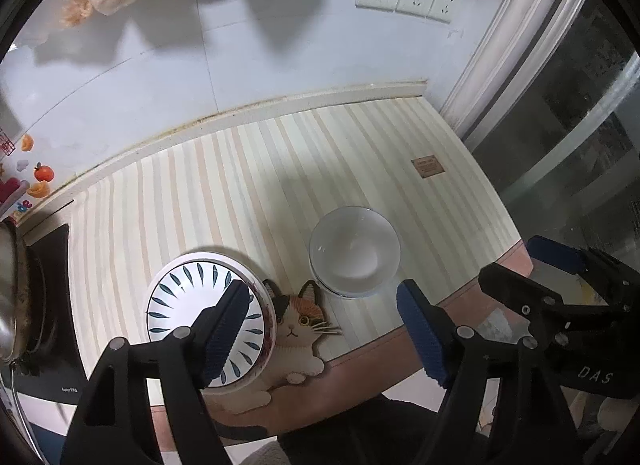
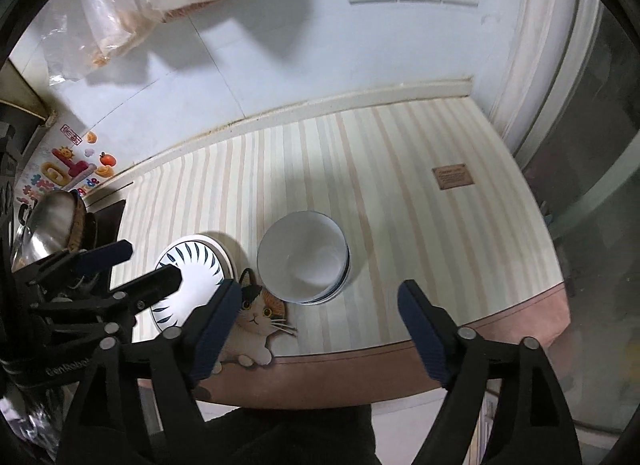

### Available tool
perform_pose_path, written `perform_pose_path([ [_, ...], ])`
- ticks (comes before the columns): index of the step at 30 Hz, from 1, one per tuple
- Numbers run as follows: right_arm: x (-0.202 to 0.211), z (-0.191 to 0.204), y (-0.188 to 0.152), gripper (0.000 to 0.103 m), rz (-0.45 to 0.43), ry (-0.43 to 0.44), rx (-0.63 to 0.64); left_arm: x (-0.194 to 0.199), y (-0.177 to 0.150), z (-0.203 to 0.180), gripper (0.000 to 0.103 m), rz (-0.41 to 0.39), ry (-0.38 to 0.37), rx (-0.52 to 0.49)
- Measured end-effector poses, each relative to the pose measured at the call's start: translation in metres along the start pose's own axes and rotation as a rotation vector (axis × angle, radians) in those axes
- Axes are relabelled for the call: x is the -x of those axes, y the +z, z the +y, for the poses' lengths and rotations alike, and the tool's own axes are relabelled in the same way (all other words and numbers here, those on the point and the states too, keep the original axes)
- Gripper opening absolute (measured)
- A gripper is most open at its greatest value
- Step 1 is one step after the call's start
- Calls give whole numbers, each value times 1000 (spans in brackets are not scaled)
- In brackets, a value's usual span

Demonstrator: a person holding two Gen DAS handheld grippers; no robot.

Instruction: Organize plates and bowls

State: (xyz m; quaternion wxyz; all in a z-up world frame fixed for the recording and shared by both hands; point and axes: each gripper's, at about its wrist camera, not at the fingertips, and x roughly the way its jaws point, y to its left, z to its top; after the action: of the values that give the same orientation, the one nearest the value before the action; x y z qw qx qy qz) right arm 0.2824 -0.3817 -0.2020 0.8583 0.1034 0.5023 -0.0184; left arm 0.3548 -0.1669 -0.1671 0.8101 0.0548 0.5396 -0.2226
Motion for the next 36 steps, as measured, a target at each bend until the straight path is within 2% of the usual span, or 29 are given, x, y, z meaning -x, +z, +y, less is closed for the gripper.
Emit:
perform_pose_path([
  [3,16,4,-6,88,-21,-2,2,9,-4,0,88,-13,-9,3],
  [12,46,15,-12,92,-81,-22,10,28,-12,1,88,-41,-40,22],
  [20,36,6,-8,94,-66,-13,-14,15,-6,5,88,-16,-52,44],
  [23,18,-4,-4,96,-39,31,-39,-9,1,12,88,25,-83,75],
  [27,-22,-23,0,97,16,148,-89,-56,14,26,88,95,-105,121],
  [30,-69,-47,2,97,87,253,-163,-101,22,39,88,178,-115,177],
  [36,-162,-85,2,97,214,348,-268,-183,32,51,88,329,-143,250],
])
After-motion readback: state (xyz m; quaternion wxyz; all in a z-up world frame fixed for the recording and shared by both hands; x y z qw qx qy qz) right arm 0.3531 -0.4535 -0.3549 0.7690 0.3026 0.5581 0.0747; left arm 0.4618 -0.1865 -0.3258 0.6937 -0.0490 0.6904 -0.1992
